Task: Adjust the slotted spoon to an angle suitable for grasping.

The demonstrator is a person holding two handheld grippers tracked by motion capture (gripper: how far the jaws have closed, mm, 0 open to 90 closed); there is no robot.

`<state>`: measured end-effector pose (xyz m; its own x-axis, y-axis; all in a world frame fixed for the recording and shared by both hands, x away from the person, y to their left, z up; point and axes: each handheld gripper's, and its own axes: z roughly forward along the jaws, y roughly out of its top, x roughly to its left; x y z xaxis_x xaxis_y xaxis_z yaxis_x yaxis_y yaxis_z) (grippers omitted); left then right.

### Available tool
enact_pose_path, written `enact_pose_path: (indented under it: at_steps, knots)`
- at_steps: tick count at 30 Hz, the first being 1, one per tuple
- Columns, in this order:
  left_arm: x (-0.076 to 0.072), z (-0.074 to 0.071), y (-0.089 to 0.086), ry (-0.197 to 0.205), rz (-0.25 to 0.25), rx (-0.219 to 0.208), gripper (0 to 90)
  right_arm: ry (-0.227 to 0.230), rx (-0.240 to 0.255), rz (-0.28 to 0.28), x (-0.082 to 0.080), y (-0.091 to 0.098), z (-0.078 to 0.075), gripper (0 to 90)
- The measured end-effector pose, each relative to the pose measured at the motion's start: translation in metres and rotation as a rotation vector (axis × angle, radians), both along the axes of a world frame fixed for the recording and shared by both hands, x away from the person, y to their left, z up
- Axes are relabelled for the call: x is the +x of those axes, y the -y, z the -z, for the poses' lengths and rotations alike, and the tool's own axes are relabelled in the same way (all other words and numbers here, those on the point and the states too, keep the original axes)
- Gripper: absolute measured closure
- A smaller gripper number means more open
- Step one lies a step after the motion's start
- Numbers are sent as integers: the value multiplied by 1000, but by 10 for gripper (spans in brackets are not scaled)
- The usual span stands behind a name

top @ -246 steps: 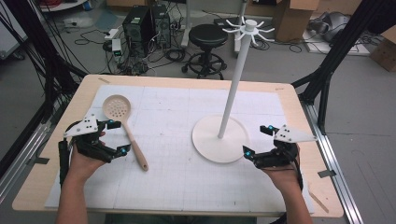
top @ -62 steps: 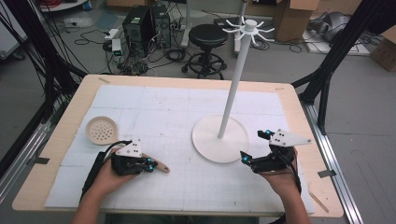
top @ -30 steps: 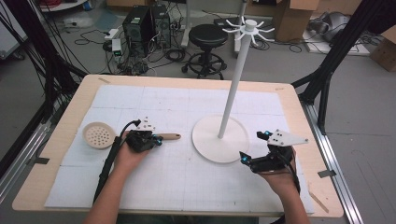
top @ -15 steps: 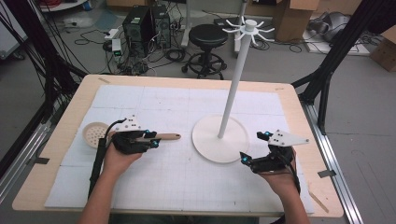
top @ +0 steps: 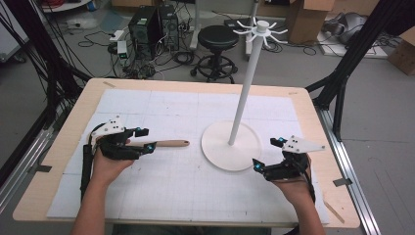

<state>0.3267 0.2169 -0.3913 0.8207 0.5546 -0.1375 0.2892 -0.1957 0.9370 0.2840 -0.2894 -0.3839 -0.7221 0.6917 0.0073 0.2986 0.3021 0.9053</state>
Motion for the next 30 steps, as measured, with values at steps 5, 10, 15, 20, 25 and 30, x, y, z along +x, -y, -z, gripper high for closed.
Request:
enact_pose_path:
  at_steps: [5,10,15,20,25,30]
  knots:
    - [-1,-4,-4,4,2,0,217,4,-1,0,1,0,-1,4]
    - [-5,-10,-8,47,9,-1,189,-1,7,3,2,-1,1,4]
    - [-9,-15,-12,84,4,-7,153,-12,22,4,2,1,2,4]
    - [-8,-14,-12,80,-24,-4,81,-11,24,3,3,2,2,4]
    - [-8,-14,-10,68,-32,3,17,-11,26,5,2,4,3,5]
    - [-9,-16,-10,76,-24,11,16,-8,28,6,1,6,2,5]
